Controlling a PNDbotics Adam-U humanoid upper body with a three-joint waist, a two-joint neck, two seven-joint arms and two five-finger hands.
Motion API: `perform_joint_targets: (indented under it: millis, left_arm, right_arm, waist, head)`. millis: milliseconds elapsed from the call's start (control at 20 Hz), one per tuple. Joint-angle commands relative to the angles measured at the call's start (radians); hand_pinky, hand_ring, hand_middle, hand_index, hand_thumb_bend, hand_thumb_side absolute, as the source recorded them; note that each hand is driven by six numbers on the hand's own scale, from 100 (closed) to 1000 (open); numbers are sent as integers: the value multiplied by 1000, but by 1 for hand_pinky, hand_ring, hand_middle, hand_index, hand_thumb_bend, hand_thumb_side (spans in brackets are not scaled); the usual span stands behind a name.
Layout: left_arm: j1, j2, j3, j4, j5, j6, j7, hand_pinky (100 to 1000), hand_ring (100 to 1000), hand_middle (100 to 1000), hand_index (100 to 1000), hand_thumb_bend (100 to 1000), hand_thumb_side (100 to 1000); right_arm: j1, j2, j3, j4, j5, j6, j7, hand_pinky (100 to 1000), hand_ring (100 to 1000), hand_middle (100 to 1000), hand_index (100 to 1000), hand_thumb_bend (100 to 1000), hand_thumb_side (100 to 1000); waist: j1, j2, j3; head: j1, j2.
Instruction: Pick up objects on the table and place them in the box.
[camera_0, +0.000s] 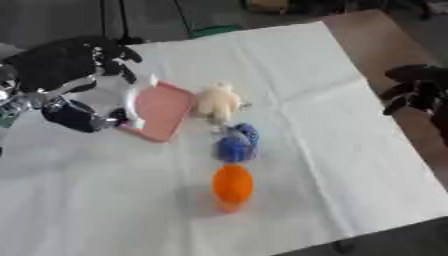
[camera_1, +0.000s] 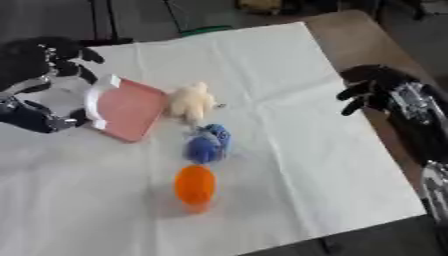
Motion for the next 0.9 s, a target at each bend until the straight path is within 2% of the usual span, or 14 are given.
perform_joint_targets:
  millis: [50,550,900]
  left_arm:
    - [-40,-15,6,66,-66,-22,85,912,830,839,655,349,266]
    - [-78,-80,20,252,-275,-58,248,914,836,840,685,385,288]
    - [-76,-94,29,301,-347,-53,333,910,834,837,707,403,283]
  right_arm:
    - [-11,-21,0,-14,-9,-3,7,539,660,761,744,100,941]
    - [-20,-18,7,-13,-14,-2,16,538,659,760,744,100,944]
    - [-22,-18,9,-12,-14,-2,19,538,658,760,744,100,945]
  waist:
    - [-5,-10,-7]
    - [-6,-6,-28]
    - [-5,-5,-33]
  head:
    - [8,7]
    - [21,4]
    - [23,4]
